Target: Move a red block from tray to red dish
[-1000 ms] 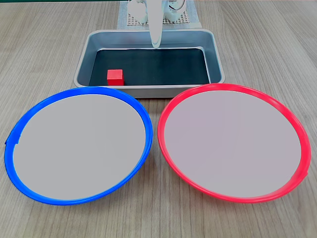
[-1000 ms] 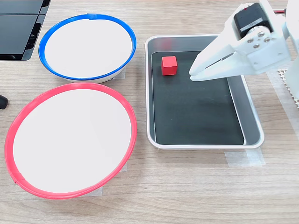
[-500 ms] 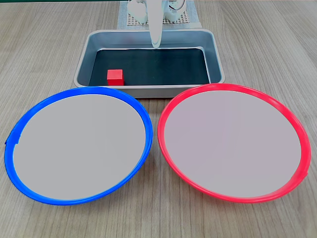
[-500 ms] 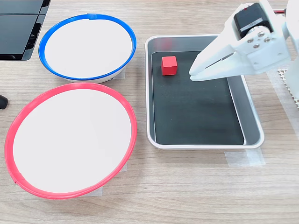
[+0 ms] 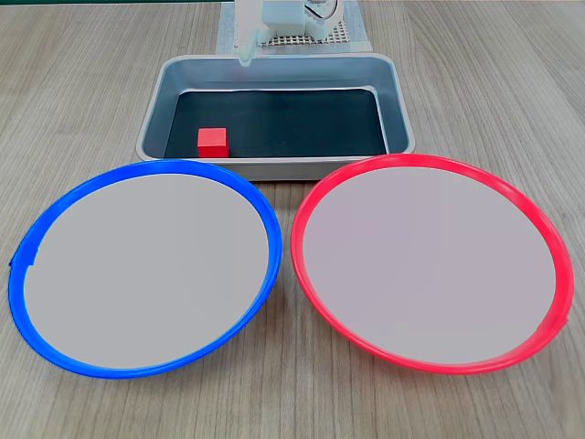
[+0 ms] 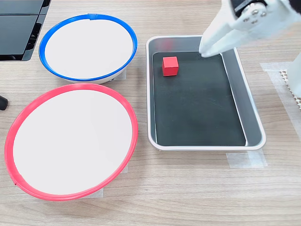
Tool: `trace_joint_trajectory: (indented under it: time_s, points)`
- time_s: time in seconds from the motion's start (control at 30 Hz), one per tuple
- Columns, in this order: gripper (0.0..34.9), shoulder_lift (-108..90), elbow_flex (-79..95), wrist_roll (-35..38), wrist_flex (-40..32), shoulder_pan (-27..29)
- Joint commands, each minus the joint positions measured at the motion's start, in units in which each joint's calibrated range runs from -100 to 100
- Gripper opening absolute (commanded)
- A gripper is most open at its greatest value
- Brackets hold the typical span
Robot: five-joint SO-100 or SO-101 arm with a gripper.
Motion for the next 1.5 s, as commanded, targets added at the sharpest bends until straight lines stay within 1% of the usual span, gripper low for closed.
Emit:
trace_joint_trajectory:
  time_s: [0.0, 0.03, 0.07, 0.13, 0.2, 0.27, 0.33, 0.43, 0.5, 0.67, 0.87, 0.97, 1.07, 1.27, 1.33, 1.4, 1.47]
  points:
    - [0.2, 26.97, -25.39, 5.23, 9.78, 4.96]
    - [1.5, 31.32, -29.67, 5.57, 11.6, 5.24]
    - [6.0, 37.29, -35.04, 6.3, 13.74, 5.05]
    - [8.1, 41.81, -38.87, 6.15, 13.58, 4.86]
    - [13.3, 46.5, -42.14, 6.3, 12.75, 4.3]
    - [14.0, 50.42, -44.15, 6.25, 11.27, 4.11]
    - [16.2, 54.0, -44.87, 6.06, 8.87, 4.02]
    - [16.2, 57.33, -44.69, 6.35, 6.89, 4.11]
    - [15.5, 58.52, -44.97, 6.3, 6.15, 4.3]
    - [16.1, 60.57, -44.33, 6.5, 4.58, 4.77]
    - [15.9, 62.19, -41.69, 7.08, 1.94, 4.86]
    - [15.8, 62.28, -40.78, 7.62, 1.77, 4.68]
    - [15.3, 62.28, -42.05, 7.96, 3.92, 4.77]
    - [16.0, 61.08, -49.52, 8.16, 13.83, 5.15]
    - [16.0, 60.83, -50.88, 8.25, 15.89, 5.24]
    - [15.9, 60.74, -50.97, 8.4, 16.38, 5.43]
    - [15.6, 60.83, -50.06, 8.55, 15.15, 5.62]
